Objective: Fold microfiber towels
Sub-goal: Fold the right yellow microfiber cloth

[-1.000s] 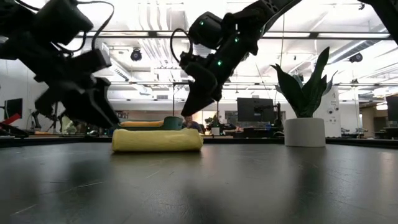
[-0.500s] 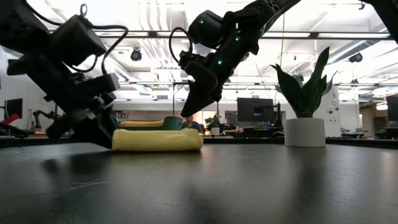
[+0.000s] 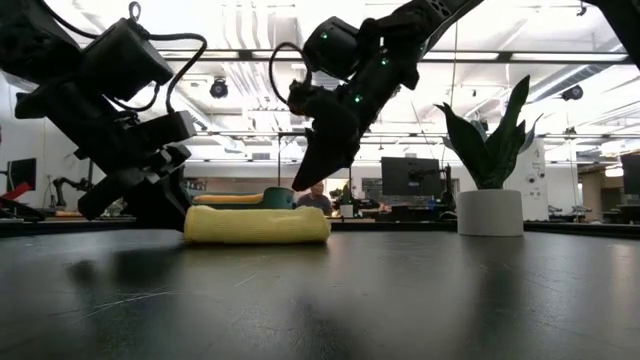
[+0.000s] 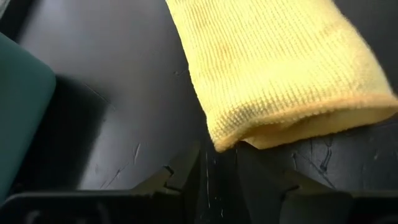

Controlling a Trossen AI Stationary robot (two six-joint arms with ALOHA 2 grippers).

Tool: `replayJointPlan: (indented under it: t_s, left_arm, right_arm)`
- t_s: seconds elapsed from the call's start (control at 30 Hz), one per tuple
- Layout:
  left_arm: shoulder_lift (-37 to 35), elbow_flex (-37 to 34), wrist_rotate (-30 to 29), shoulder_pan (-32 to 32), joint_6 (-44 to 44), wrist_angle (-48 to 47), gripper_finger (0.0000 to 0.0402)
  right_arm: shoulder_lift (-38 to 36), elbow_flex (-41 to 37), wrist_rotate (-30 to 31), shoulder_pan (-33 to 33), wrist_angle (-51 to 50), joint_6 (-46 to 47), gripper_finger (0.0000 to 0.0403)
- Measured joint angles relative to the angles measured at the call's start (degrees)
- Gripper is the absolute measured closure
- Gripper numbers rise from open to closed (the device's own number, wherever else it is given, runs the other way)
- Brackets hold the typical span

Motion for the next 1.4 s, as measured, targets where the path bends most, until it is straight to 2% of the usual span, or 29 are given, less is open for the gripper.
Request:
replayJointPlan:
  t_s: [0.13, 0.17, 0.37, 0.53, 0.63, 0.77, 0.9, 1.07, 1.13, 1.3, 1.4]
  left_arm:
    - [-0.13, 0.00, 0.00, 0.00, 0.01, 0.00, 0.0319]
    - [-0.10, 0.00, 0.00, 0.02, 0.02, 0.12, 0.0321]
    - [-0.16, -0.02, 0.02, 0.02, 0.00, 1.04, 0.0323]
    - [-0.11, -0.02, 0.02, 0.02, 0.08, 2.01, 0.0323]
    - [-0.11, -0.07, -0.69, 0.27, 0.44, 2.01, 0.0323]
    - [-0.43, -0.09, -4.95, 1.10, 0.15, 1.99, 0.0323]
    - [-1.77, -0.09, -5.34, 2.72, -0.02, 1.59, 0.0323]
    - [-4.41, -0.11, -6.73, 5.44, -1.42, -3.63, 0.0323]
    - [-5.93, -0.15, -4.76, 5.60, -0.86, -5.37, 0.0323]
    - [-9.96, -0.17, 6.23, 5.62, 1.27, -6.05, 0.0322]
    - [-11.71, -0.17, 7.25, 5.64, 1.44, -5.98, 0.0312]
  right_arm:
    - [0.02, -0.49, -11.58, 1.53, 0.53, -4.81, 0.0330]
    - [0.20, -0.81, -12.63, 2.08, 1.30, -5.33, 0.0335]
    - [1.81, -5.11, -11.98, 3.05, 8.23, -4.77, 0.0366]
    - [4.77, -6.45, -7.58, 2.97, 9.74, -4.06, 0.0391]
    - [6.10, -6.34, -8.52, 2.97, 10.73, -3.43, 0.0394]
    - [6.60, -6.28, -9.56, 2.93, 11.34, -3.03, 0.0394]
    - [6.38, -6.28, -9.63, 2.87, 11.17, -3.04, 0.0394]
    - [6.38, -6.19, -9.72, 2.76, 10.95, -3.04, 0.0394]
    - [6.38, -6.19, -9.72, 2.73, 10.93, -3.01, 0.0394]
    - [6.38, -6.17, -9.70, 2.73, 10.84, -3.02, 0.0394]
    - [6.38, -6.17, -9.69, 2.73, 10.82, -3.01, 0.0394]
